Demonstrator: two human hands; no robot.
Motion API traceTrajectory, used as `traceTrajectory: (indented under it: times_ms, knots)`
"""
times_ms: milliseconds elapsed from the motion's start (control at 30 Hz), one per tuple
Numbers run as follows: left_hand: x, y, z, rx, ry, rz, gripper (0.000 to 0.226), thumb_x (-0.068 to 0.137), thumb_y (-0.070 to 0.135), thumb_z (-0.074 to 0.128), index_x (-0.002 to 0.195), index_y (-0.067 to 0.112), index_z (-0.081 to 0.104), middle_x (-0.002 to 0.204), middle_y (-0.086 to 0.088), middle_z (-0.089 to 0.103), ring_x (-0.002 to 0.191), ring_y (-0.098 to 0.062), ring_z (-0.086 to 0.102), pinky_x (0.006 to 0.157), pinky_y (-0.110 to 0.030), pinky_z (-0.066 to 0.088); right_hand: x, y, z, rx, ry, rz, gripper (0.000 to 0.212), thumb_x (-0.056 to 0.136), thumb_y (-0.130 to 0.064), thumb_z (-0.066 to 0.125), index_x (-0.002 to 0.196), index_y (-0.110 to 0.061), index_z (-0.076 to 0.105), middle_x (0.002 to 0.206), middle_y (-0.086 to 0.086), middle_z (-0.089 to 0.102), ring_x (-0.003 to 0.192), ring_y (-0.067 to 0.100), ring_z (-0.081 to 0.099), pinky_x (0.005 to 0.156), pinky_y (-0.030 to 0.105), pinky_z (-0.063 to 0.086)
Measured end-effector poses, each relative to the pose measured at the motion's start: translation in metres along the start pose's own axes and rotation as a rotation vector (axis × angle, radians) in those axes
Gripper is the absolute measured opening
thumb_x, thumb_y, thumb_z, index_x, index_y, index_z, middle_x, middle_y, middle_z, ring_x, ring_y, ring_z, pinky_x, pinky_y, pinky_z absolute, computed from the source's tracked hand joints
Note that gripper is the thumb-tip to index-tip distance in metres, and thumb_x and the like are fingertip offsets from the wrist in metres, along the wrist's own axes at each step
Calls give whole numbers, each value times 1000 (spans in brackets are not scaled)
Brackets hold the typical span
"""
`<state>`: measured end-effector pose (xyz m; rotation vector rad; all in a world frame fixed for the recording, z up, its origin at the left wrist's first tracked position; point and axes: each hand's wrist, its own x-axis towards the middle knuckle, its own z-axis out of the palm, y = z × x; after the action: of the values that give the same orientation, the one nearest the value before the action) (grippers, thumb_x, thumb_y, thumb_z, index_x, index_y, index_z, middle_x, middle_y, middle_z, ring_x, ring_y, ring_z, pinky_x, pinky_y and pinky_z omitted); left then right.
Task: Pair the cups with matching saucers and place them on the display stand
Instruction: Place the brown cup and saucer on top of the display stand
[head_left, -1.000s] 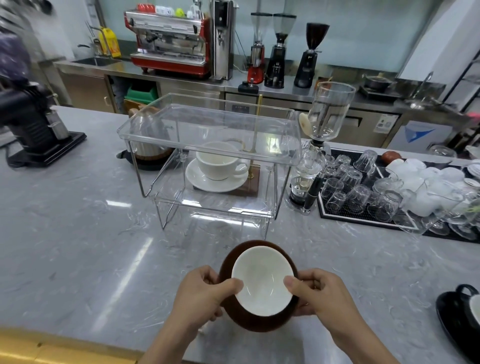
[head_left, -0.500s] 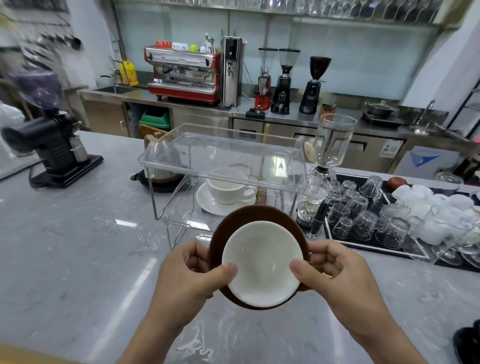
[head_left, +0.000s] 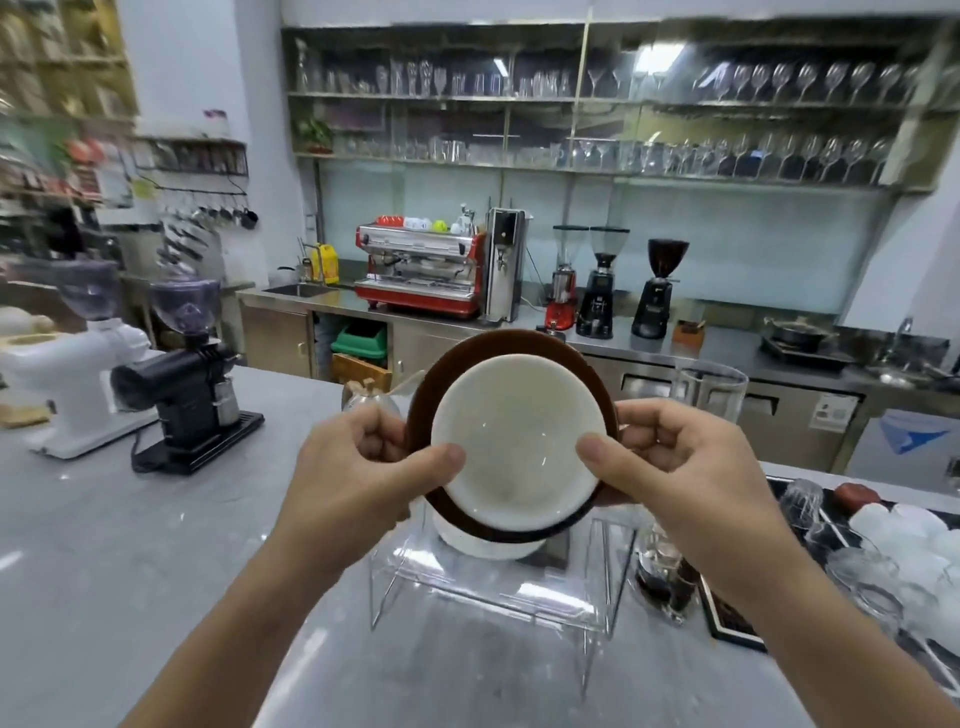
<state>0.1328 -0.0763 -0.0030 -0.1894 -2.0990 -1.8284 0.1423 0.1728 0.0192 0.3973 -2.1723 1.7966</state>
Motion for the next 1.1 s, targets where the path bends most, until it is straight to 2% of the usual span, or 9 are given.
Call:
traceTrajectory:
  times_ms: [167,300,400,533,633,767,833,1000,1100]
  knots:
    - [59,22,-11,170,7,-43,60,51,62,80,73,6,70,52,3,68,33,3,48,38,-12,36,59,-12,9,1,-78,82,43,71,-39,84,99,-8,73,83,10,81,77,26,79,68,40,66]
    - [101,25,-18,307,-29,-197,56,61,61,77,71,6,67,68,-12,75,31,-6,30,36,-19,26,108,-4,18,-5,-134,272,43,76,-36,84,93,2,76,80,19,79,73,34,78,67,42,66]
    - [125,24,-18,415,-97,-313,52,73,57,75,77,5,70,76,-17,80,28,-5,33,39,-20,28,139,9,27,-1,-155,383,46,77,-38,84,92,5,74,76,20,78,63,30,77,64,40,64]
    - [149,19,-15,474,-181,-481,44,84,51,67,86,7,69,67,-10,78,27,-7,36,40,-18,24,170,28,37,5,-176,529,50,75,-39,86,95,3,68,79,23,74,47,25,69,72,43,63]
    - [162,14,-11,519,-238,-577,46,88,51,61,95,6,68,67,-9,77,28,-6,33,39,-17,22,186,43,41,-3,-244,620,48,76,-41,84,93,-1,64,81,20,70,39,21,65,58,37,59]
    - [176,6,-6,582,-300,-657,56,89,53,56,113,3,67,76,-12,79,33,-7,24,38,-17,20,197,57,41,-54,-240,660,62,75,-44,84,112,2,66,98,23,75,70,31,77,61,36,63]
    - [183,0,-3,597,-325,-687,57,90,52,54,121,4,63,81,-15,79,36,-8,19,38,-17,19,200,63,42,-62,-249,674,61,76,-44,83,114,1,65,102,25,75,78,33,78,61,36,63]
    - [197,-12,1,614,-361,-730,57,93,50,52,132,9,55,83,-16,80,37,-8,18,40,-17,19,209,71,44,-80,-276,724,59,78,-41,82,115,0,63,98,23,72,82,33,76,56,35,62]
    - [205,-16,1,603,-396,-777,55,95,48,50,129,4,52,91,-19,81,40,-6,17,42,-15,19,212,73,44,-86,-278,740,53,79,-39,82,109,1,63,94,23,71,79,33,75,52,35,62]
